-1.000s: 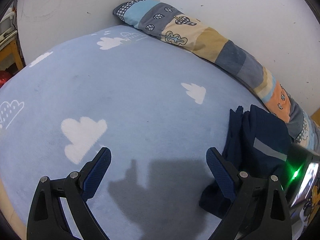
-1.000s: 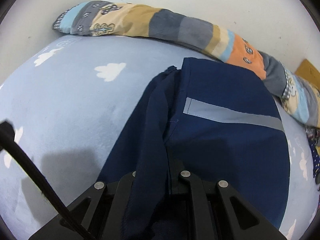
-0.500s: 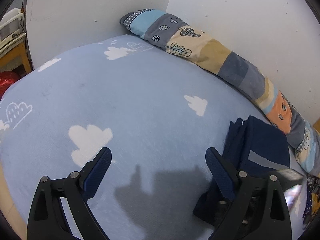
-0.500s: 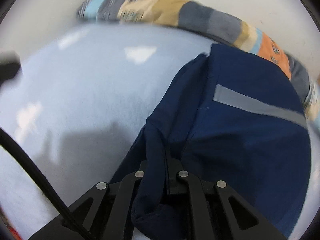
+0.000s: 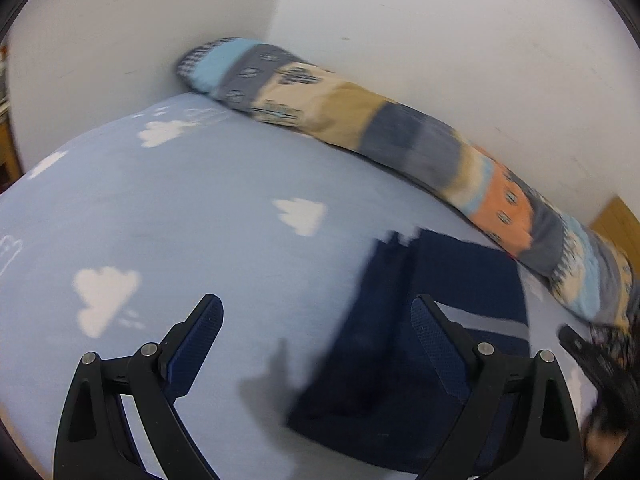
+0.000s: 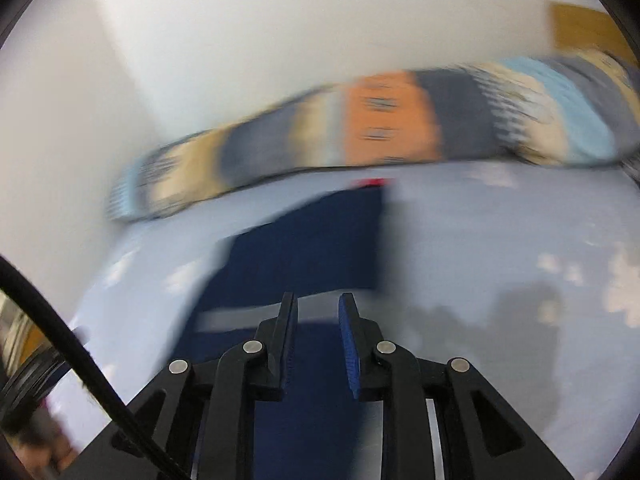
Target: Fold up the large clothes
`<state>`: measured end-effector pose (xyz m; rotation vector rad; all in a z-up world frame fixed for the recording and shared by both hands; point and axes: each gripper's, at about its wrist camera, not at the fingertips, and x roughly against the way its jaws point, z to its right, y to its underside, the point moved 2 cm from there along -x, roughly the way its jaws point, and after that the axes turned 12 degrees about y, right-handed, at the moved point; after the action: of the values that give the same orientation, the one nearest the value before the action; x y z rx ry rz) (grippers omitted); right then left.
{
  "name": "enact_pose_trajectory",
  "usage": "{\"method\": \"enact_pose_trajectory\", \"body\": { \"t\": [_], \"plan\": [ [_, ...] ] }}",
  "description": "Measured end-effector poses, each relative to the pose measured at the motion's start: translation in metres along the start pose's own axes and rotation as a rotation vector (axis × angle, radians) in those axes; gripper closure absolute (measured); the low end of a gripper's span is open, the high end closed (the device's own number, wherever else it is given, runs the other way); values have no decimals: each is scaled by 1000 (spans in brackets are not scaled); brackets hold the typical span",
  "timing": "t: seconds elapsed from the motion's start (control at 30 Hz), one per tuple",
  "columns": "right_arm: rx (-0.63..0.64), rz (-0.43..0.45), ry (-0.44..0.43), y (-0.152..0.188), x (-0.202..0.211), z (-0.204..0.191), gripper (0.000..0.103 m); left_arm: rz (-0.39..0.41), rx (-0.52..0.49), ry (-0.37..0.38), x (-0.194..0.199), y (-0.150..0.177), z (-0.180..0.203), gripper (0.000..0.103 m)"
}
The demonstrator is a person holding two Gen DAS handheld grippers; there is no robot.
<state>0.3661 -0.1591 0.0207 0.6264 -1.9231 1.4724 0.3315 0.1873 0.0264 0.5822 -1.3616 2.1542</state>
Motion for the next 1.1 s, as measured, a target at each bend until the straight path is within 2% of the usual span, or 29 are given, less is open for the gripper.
{"method": "enact_pose_trajectory", "body": {
  "t": [0.1, 0.13, 0.17, 0.2, 0.23, 0.27, 0.37, 0.47, 0.5, 0.57, 0.67, 0.77, 0.9, 0.97, 1.03, 1.1],
  "plan": [
    [-8, -68, 53, -7, -39, 21, 82, -64, -50, 57, -25, 15, 32, 8],
    [-9, -97, 65, -7, -54, 20, 84, -80, -60, 71, -32, 21, 40, 8],
    [-5, -115, 71, -4, -62, 16, 93, -101, -72, 84, -39, 26, 46, 8],
    [8, -122, 74, -3, -71, 10, 97, -124, -87, 97, -45, 31, 53, 8],
    [44, -131, 78, -3, -78, -3, 97, -146, -108, 104, -52, 36, 59, 8],
    [91, -123, 93, -1, -81, -16, 99, -166, -126, 90, -59, 41, 62, 8],
    [267, -63, 236, 7, -89, -55, 99, -189, -138, 48, -71, 48, 59, 8],
    [424, -126, 282, 17, -119, -70, 98, -248, -155, -14, -90, 56, 48, 8],
    [428, -132, 279, 13, -117, -70, 98, -267, -160, -43, -96, 58, 44, 8],
    [332, -112, 218, -8, -97, -56, 98, -272, -165, -93, -100, 60, 35, 8],
    [268, -21, 121, -36, -73, -53, 98, -230, -146, -89, -91, 52, 30, 8],
    [278, 8, 56, -58, -80, -67, 98, -204, -163, -62, -84, 48, 37, 8],
    [324, -109, 45, -58, -131, -88, 97, -246, -227, -26, -91, 60, 50, 8],
    [383, -265, 81, -39, -174, -89, 97, -289, -254, -36, -100, 68, 51, 8],
    [380, -265, 66, -39, -176, -88, 97, -290, -261, -54, -103, 69, 48, 8],
    [363, -238, 29, -49, -156, -88, 98, -279, -262, -58, -100, 65, 47, 8]
  ]
}}
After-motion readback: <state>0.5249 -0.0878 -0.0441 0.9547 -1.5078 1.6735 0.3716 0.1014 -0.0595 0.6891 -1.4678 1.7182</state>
